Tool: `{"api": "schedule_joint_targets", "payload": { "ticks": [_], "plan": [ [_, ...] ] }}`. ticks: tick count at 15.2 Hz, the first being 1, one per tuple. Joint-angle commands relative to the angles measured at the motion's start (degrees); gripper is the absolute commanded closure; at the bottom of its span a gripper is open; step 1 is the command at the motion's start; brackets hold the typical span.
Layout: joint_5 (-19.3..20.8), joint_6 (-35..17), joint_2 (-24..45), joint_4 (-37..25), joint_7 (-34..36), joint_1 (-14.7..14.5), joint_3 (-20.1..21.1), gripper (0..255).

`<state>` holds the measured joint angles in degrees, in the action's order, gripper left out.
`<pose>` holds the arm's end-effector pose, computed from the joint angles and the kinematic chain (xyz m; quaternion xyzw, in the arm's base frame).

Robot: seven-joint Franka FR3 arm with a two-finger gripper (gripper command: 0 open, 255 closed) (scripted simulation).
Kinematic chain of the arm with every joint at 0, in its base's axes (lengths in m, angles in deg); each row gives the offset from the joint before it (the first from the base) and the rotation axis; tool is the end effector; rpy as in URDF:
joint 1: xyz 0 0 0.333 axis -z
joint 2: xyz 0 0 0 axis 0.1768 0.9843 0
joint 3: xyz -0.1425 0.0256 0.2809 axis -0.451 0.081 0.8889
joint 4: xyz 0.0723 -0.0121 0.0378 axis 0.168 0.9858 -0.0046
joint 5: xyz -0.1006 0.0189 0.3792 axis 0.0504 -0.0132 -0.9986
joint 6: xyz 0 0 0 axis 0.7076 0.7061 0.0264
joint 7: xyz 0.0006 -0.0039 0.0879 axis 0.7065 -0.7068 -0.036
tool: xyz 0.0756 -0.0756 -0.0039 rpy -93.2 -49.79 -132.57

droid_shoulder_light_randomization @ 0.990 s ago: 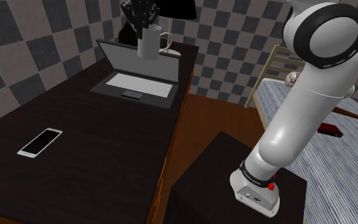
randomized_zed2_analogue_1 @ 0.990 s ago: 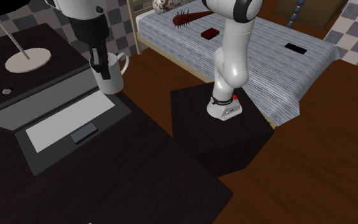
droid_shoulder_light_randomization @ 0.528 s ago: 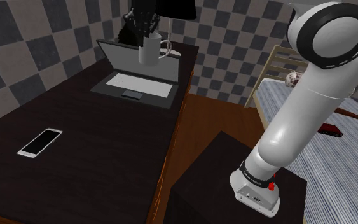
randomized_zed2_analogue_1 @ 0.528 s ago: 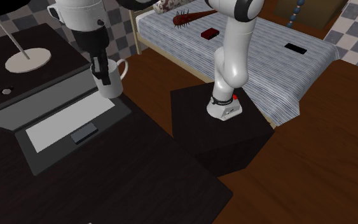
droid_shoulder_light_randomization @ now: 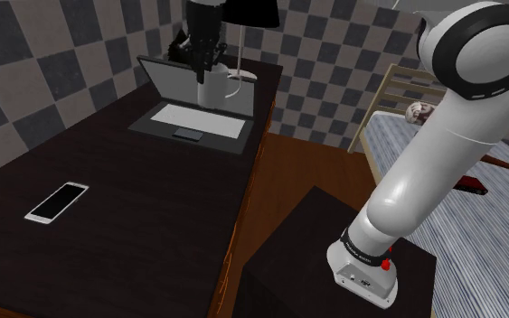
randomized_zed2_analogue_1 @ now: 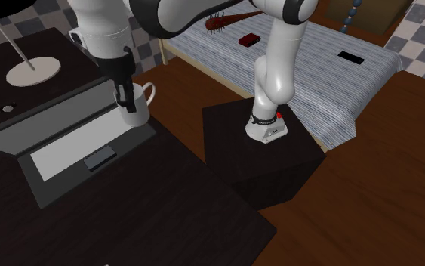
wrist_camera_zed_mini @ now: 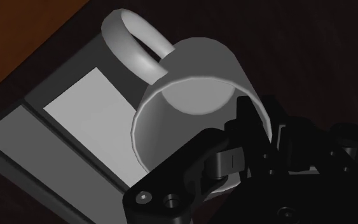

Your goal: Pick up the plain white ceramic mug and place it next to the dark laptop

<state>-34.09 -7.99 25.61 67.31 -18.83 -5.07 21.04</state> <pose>0.5290 0.1575 0.6315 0.9990 -0.0286 0.0326 0.0073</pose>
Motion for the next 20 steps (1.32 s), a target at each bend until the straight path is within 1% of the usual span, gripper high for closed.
{"api": "schedule_joint_targets", "payload": {
  "ticks": [1, 10, 20],
  "plan": [
    [-0.14, -1.56, -0.36, 1.86, -0.05, 0.04, -0.05, 255],
    [-0.55, -8.74, -1.51, 10.1, -0.17, 0.1, -0.17, 255],
    [-0.49, -16.43, -1.42, 17.71, 0.06, 0.06, -0.11, 255]
  ]
}}
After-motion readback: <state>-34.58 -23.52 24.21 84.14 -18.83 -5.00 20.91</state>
